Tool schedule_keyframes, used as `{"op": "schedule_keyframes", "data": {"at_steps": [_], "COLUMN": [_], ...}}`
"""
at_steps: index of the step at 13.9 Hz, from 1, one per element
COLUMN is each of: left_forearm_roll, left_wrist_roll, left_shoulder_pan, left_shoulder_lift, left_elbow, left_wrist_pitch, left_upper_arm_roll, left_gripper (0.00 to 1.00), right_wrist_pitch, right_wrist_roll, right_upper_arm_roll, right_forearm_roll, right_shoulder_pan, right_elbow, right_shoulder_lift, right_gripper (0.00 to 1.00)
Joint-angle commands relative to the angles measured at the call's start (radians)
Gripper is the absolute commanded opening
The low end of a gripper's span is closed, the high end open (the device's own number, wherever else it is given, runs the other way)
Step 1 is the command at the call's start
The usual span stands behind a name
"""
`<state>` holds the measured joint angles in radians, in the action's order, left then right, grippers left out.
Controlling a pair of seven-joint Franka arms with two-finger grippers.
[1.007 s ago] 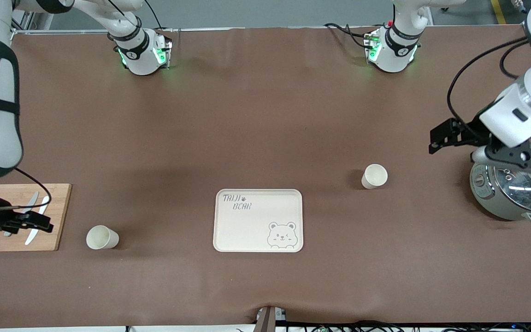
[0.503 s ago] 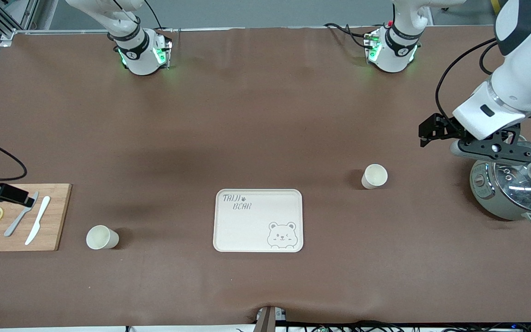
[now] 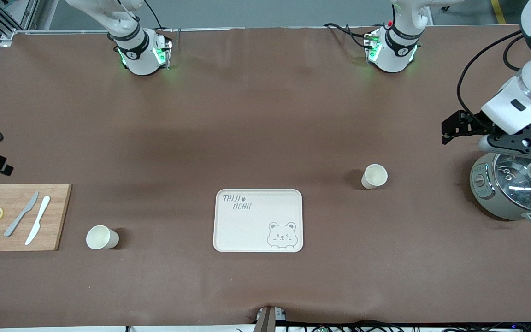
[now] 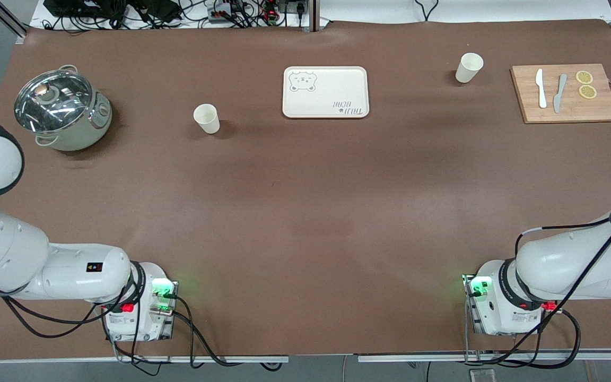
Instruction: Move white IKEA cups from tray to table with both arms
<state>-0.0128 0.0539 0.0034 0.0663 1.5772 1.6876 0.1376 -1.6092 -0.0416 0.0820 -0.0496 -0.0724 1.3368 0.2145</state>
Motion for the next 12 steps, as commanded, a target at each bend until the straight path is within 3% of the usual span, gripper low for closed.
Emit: {"op": "schedule_keyframes", "data": {"at_steps": [1, 6, 9, 12], "left_forearm_roll": [-0.006, -0.009, -0.087, -0.084], "left_wrist_roll": [-0.002, -0.012, -0.012, -0.011], "left_shoulder_pan": [0.006, -0.002, -0.007, -0.003], "left_shoulder_lift": [-0.026, -0.031, -0.029, -0.029], "left_elbow": [0.032, 0.026, 0.021, 0.021], "left_wrist_pitch": [0.017, 0.008, -0.026, -0.026], "left_upper_arm_roll": [0.013, 0.016, 0.068, 0.071], "left_gripper": [1.0, 1.0, 1.0, 1.0], "right_wrist_pitch": [-0.012, -0.058, -0.136, -0.124], "right_wrist_roll": [0.022, 0.022, 0.023, 0.022], "right_upper_arm_roll": [-0.013, -0.019, -0.021, -0.024], "right_forearm_roll": [0.025, 0.048, 0.048, 0.048], "right_shoulder_pan": [-0.004, -0.004, -0.003, -0.003], "right_elbow": [0.148, 0.306, 0.442, 0.444], "right_shoulder_lift": [-0.139, -0.277, -0.366, -0.371], "right_gripper": [1.0, 1.0, 1.0, 1.0]}}
